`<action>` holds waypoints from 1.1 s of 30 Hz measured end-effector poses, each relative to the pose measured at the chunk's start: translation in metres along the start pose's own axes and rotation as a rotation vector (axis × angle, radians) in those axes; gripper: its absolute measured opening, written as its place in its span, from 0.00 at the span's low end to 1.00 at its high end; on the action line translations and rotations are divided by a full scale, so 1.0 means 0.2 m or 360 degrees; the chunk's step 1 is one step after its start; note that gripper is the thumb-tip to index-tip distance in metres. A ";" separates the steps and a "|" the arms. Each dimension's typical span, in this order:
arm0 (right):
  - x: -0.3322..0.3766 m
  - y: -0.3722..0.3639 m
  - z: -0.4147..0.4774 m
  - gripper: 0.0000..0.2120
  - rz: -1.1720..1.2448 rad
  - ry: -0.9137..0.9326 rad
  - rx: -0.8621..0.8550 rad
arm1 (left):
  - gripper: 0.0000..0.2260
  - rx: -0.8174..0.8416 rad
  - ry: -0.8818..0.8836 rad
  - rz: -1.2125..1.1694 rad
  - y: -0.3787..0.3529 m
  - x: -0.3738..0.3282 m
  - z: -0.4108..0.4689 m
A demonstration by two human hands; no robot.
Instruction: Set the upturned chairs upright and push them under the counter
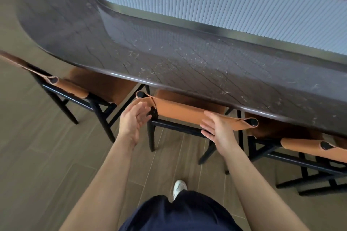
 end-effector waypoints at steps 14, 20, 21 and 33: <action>-0.56 -0.93 -0.65 0.05 -0.0183 0.0055 0.0432 | 0.11 -0.0138 -0.0142 0.0133 1.14 -0.09 -0.36; -0.77 -1.26 -0.82 0.05 -0.0348 -0.0031 0.0540 | 0.16 -0.0267 -0.0147 0.0037 1.58 -0.10 -0.47; -0.79 -1.30 -0.83 0.07 -0.0368 -0.0033 0.0568 | 0.17 -0.0290 -0.0145 0.0016 1.62 -0.11 -0.48; -1.03 -2.03 -0.73 0.10 -0.0437 -0.0176 0.0815 | 0.23 -0.0518 -0.0117 -0.0166 2.18 -0.28 -0.22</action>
Point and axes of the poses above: each hand's wrist, its own z-axis towards the middle knuckle, its own y-axis out of the back of the hand, x = y × z, the point moved 7 cm from there along z, towards the middle knuckle, and after that the axes turned 13 degrees about z, right-handed, at the moved point
